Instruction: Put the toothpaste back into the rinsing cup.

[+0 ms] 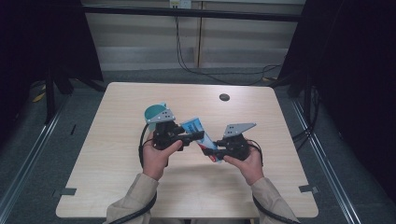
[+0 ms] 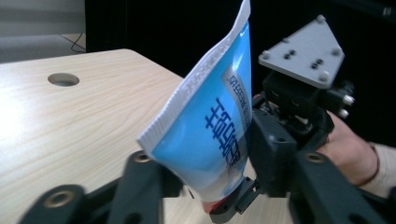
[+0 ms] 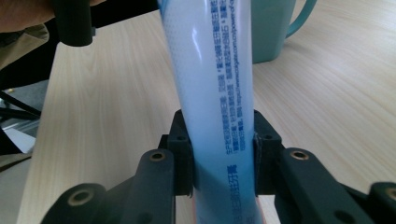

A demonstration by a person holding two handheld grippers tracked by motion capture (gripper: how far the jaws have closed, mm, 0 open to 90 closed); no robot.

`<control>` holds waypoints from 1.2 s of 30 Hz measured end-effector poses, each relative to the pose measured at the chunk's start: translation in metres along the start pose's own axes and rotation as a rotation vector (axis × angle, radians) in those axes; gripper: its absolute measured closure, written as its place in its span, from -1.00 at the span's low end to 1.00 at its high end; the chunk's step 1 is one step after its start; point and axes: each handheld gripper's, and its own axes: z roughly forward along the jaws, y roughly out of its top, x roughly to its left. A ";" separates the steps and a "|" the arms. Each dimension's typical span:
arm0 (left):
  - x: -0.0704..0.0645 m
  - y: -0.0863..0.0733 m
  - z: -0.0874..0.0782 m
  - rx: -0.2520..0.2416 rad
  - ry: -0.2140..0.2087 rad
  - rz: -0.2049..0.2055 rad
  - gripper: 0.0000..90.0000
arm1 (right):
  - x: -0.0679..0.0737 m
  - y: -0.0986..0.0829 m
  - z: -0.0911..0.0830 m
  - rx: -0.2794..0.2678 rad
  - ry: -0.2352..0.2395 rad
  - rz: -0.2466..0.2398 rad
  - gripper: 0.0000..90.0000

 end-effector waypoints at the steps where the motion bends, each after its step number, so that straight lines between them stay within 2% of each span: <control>1: 0.000 0.000 0.000 0.000 0.000 0.000 0.50 | 0.000 0.000 0.000 0.000 0.000 0.000 0.49; 2: -0.004 0.003 -0.001 0.012 0.010 0.034 0.59 | 0.001 0.000 0.002 -0.005 0.007 -0.002 0.38; 4: -0.006 0.005 -0.002 0.017 0.010 0.044 0.65 | 0.002 0.001 0.003 -0.006 0.010 -0.017 0.26; 5: -0.006 0.005 -0.002 0.017 0.010 0.044 0.67 | 0.002 0.001 0.003 -0.006 0.010 -0.017 0.26; 6: -0.006 0.006 -0.003 0.019 0.012 0.023 0.68 | 0.005 0.001 0.003 -0.014 0.005 -0.037 0.12; 7: -0.006 0.006 -0.003 0.019 0.012 0.023 0.68 | 0.005 0.001 0.003 -0.014 0.005 -0.037 0.12; 8: -0.007 0.008 -0.004 0.022 0.026 0.025 0.68 | 0.006 0.002 0.002 -0.030 0.006 -0.042 -0.08; 9: -0.007 0.008 -0.004 0.022 0.026 0.025 0.68 | 0.006 0.002 0.002 -0.030 0.006 -0.042 -0.08; 10: -0.008 0.010 -0.006 0.038 0.055 0.042 0.68 | 0.007 0.002 0.000 -0.043 -0.008 -0.057 -0.29; 11: -0.007 0.011 -0.007 0.045 0.071 0.048 0.68 | 0.006 0.002 -0.003 -0.047 -0.043 -0.065 -0.45; 12: -0.006 0.012 -0.009 0.051 0.078 0.054 0.68 | 0.005 0.001 -0.006 -0.041 -0.057 -0.066 -0.51; 13: -0.004 0.013 -0.015 0.048 0.090 0.045 0.68 | 0.003 -0.004 -0.013 -0.031 -0.099 -0.076 -0.57; 14: -0.003 0.013 -0.017 0.047 0.092 0.047 0.68 | 0.000 -0.008 -0.016 -0.031 -0.115 -0.061 -0.61; 17: -0.001 0.015 -0.022 0.042 0.108 0.047 0.68 | -0.003 -0.015 -0.022 -0.016 -0.139 -0.045 -0.66; 18: 0.001 0.017 -0.027 0.051 0.130 0.050 0.68 | -0.006 -0.025 -0.026 0.000 -0.171 -0.029 -0.67; 19: 0.001 0.017 -0.027 0.051 0.130 0.050 0.68 | -0.006 -0.025 -0.026 0.000 -0.171 -0.029 -0.67; 20: 0.002 0.018 -0.029 0.057 0.137 0.054 0.68 | -0.009 -0.036 -0.029 0.024 -0.199 -0.011 -0.69; 21: 0.002 0.019 -0.031 0.059 0.143 0.056 0.68 | -0.009 -0.036 -0.029 0.024 -0.199 -0.011 -0.69; 22: 0.004 0.021 -0.034 0.071 0.159 0.055 0.68 | -0.010 -0.045 -0.031 0.037 -0.207 -0.001 -0.69; 24: 0.004 0.021 -0.036 0.066 0.163 0.051 0.68 | -0.010 -0.049 -0.032 0.045 -0.214 0.004 -0.69; 26: 0.007 0.025 -0.041 0.069 0.173 0.042 0.68 | -0.012 -0.060 -0.033 0.056 -0.241 0.019 -0.69; 27: 0.007 0.025 -0.041 0.069 0.173 0.042 0.68 | -0.012 -0.060 -0.033 0.056 -0.241 0.019 -0.69; 28: 0.007 0.028 -0.044 0.074 0.180 0.048 0.68 | -0.013 -0.066 -0.032 0.096 -0.264 0.016 -0.69; 29: 0.007 0.028 -0.044 0.074 0.180 0.048 0.68 | -0.013 -0.066 -0.032 0.096 -0.264 0.016 -0.69; 30: 0.008 0.031 -0.047 0.082 0.184 0.052 0.68 | -0.013 -0.070 -0.031 0.128 -0.288 0.014 -0.69; 36: 0.011 0.036 -0.053 0.108 0.201 0.043 0.68 | -0.012 -0.081 -0.028 0.179 -0.328 0.007 -0.69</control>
